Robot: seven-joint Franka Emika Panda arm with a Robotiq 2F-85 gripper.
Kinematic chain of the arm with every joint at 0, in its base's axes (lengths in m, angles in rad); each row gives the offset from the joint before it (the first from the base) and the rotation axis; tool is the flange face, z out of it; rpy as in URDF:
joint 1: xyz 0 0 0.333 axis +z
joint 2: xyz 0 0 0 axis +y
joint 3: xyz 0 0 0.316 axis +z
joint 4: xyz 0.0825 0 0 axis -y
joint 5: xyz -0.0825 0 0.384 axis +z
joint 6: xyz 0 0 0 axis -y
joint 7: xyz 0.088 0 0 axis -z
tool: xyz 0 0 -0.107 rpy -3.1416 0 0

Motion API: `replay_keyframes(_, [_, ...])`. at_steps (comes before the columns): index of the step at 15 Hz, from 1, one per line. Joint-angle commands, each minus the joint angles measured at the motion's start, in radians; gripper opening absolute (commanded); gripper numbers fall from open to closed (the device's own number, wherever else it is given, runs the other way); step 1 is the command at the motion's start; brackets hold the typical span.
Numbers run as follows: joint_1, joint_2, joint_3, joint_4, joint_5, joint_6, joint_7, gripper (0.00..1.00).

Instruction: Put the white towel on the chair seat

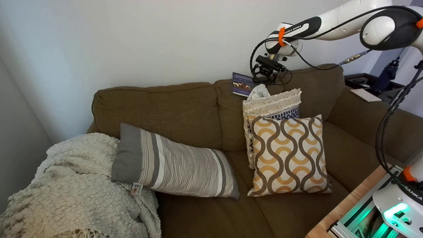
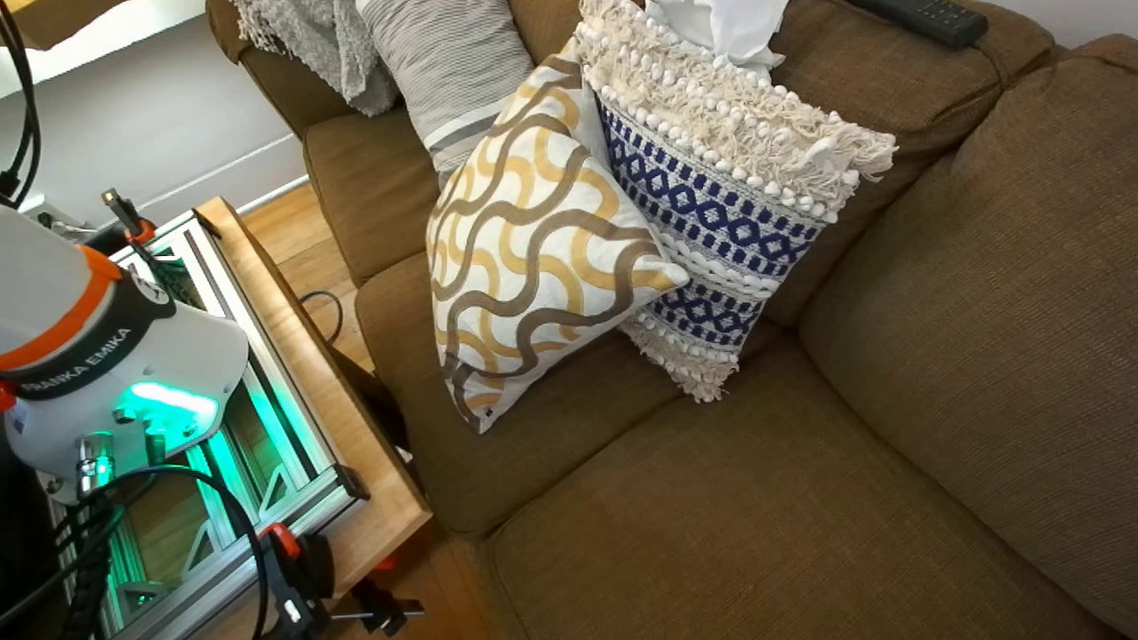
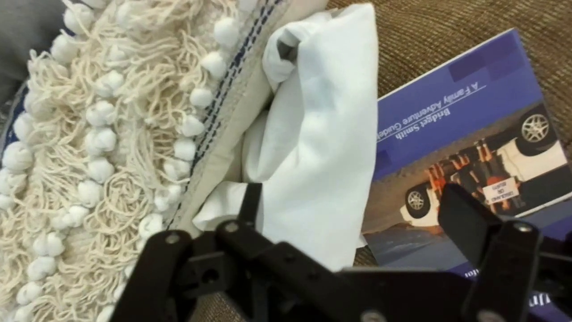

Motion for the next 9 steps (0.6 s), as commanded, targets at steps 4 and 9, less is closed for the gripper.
replay_keyframes(4, [0.003, 0.131, 0.001, 0.141, 0.028, -0.045, 0.033, 0.74])
replay_keyframes(9, [0.011, 0.081, 0.000, 0.092, 0.015, -0.088, 0.030, 0.35])
